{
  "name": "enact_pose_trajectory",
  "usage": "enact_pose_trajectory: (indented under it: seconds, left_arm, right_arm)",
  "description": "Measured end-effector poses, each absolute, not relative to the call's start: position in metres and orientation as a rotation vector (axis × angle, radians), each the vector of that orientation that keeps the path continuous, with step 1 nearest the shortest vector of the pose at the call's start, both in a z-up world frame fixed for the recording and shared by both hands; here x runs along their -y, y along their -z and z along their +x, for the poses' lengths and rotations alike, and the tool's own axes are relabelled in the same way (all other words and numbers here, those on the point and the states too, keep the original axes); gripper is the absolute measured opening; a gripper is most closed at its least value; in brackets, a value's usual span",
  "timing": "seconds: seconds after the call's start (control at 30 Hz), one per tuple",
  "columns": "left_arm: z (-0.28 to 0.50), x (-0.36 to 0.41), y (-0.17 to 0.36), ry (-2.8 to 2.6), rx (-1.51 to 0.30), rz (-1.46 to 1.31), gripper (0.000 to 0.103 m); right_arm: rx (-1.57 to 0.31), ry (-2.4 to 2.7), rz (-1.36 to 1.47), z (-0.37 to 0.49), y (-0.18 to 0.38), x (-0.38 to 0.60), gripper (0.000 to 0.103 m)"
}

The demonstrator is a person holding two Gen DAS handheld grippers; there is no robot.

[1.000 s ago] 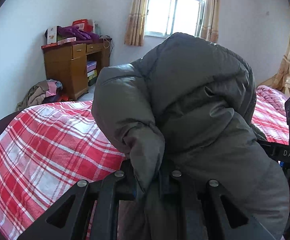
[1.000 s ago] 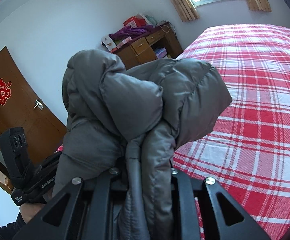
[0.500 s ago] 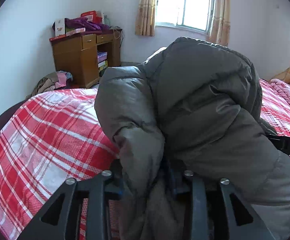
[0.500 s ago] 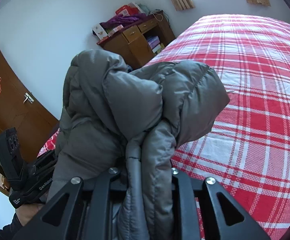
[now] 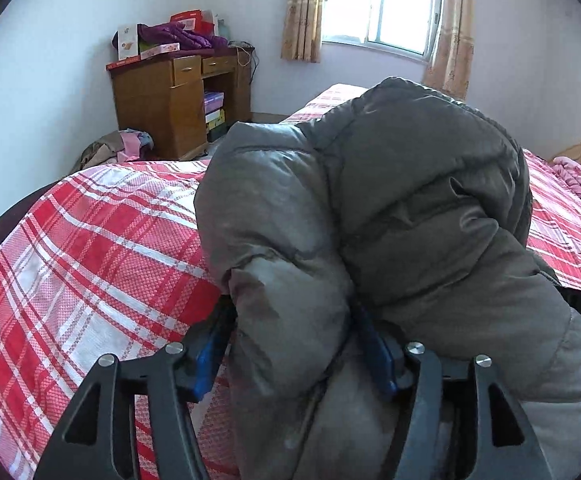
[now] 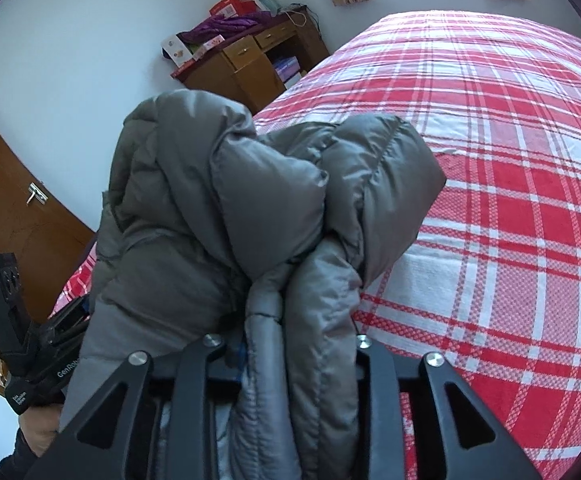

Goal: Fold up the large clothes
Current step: 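Carry the held jacket bundle with both grippers toward the bed edge, then lower the jacket bundle onto the bed and open both grippers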

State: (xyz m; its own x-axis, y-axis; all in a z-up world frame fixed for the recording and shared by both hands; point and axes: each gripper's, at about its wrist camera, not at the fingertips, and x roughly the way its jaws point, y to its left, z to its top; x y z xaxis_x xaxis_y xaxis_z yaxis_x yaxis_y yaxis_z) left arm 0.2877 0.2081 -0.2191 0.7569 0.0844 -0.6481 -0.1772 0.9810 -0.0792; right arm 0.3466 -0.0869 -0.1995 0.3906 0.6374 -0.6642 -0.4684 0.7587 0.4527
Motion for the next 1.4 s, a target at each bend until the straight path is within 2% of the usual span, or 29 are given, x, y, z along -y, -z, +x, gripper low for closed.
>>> enact_pose_trajectory:
  seconds: [0.17,0.33,0.63,1.07,1.23,1.3,1.37,1.4]
  left_arm:
    - [0.291,-0.207,0.222,-0.155,-0.706,-0.144,0.069]
    - [0.292,-0.207,0.226,-0.178,-0.709,-0.151,0.078]
    - [0.292,-0.212,0.230,-0.198,-0.712,-0.169,0.086]
    - [0.290,-0.213,0.228,-0.224,-0.724,-0.176,0.091]
    - [0.262,-0.214,0.192,-0.262,-0.689,-0.166,0.091]
    - [0.241,-0.212,0.170,-0.255,-0.638,-0.173,0.091]
    - [0.220,-0.209,0.151,-0.243,-0.609,-0.178,0.091]
    - [0.211,-0.207,0.142,-0.246,-0.605,-0.175,0.091]
  right_arm:
    - [-0.944,-0.700,0.202,0.350,0.208,0.086,0.037]
    - [-0.952,-0.690,0.205,0.353,0.214,0.085,0.042]
    - [-0.942,-0.670,0.178,0.351,0.216,0.079,0.047]
    - [-0.947,-0.620,0.147,0.351,0.220,0.073,0.058]
    - [-0.911,-0.576,0.095,0.340,0.203,0.074,0.059]
    - [-0.881,-0.565,0.080,0.329,0.188,0.078,0.064]
    - [-0.825,-0.541,0.065,0.314,0.169,0.086,0.080]
    - [-0.799,-0.531,0.064,0.306,0.161,0.090,0.082]
